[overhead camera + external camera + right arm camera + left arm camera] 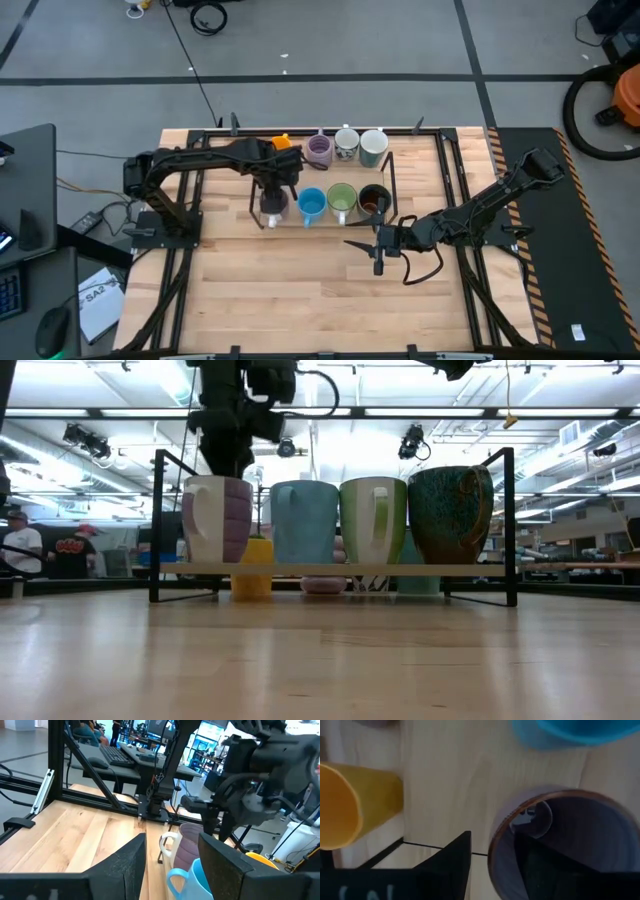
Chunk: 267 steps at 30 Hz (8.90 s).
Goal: Place coffee mugs
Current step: Put the yellow mug on the shelf
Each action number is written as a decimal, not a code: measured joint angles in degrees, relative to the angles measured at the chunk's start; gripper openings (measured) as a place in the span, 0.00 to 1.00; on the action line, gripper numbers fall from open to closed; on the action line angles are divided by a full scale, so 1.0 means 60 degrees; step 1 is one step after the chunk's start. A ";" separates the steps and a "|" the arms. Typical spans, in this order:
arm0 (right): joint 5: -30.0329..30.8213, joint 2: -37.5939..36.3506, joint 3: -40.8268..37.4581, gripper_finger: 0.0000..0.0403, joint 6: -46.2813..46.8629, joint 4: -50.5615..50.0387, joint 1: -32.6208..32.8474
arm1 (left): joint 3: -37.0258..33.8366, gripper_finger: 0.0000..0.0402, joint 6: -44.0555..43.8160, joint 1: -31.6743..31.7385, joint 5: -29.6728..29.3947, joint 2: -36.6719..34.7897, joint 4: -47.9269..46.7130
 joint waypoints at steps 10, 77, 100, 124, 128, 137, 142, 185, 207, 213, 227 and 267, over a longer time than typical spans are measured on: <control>0.0000 -0.0002 0.0001 0.46 -0.0004 -0.0010 0.0000 | 0.1228 0.39 0.0453 0.0069 -0.0037 -0.0016 -0.0942; -0.4403 -0.8884 -0.4243 0.41 -0.0774 -0.2694 -0.2863 | 0.1347 0.34 0.3288 0.3619 0.0742 0.1824 0.1262; -0.3686 -0.8993 -0.4243 0.41 -0.0972 -0.3286 -0.3051 | 0.0570 0.45 0.5193 0.3101 -0.0619 0.1842 0.1328; -0.3923 -0.8982 -0.4239 0.41 -0.0827 -0.3162 -0.3204 | 0.0564 0.43 0.5008 0.3031 -0.0888 0.2512 0.1364; -0.3948 -0.8982 -0.4239 0.41 -0.0798 -0.3140 -0.3203 | 0.0564 0.41 0.5074 0.3000 -0.1011 0.2623 0.1409; -0.3949 -0.8982 -0.4239 0.41 -0.0754 -0.3150 -0.3271 | 0.0564 0.23 0.5176 0.2932 -0.1039 0.2633 0.1414; -0.3949 -0.8982 -0.4239 0.41 -0.0681 -0.3151 -0.3271 | 0.0564 0.12 0.5182 0.2936 -0.1030 0.2633 0.1427; -0.4289 -0.8982 -0.4235 0.41 -0.0397 -0.2906 -0.3271 | 0.3085 0.07 0.1240 0.1617 0.0382 0.2629 -0.1838; -0.4503 -0.8982 -0.4235 0.41 -0.0357 -0.2779 -0.3271 | 0.3078 0.07 0.0247 0.1107 0.0532 0.2629 -0.2270; -0.4506 -0.8982 -0.4235 0.41 -0.0324 -0.2779 -0.3271 | 0.3078 0.08 0.0020 0.0925 0.0507 0.2629 -0.2451; -0.4510 -0.8982 -0.4235 0.41 -0.0335 -0.2779 -0.3271 | 0.3078 0.11 -0.0010 0.0838 0.0512 0.2629 -0.2619; -0.4512 -0.8982 -0.4235 0.41 -0.0427 -0.2710 -0.3270 | 0.3498 0.25 0.0492 0.0838 0.0466 0.2625 -0.3227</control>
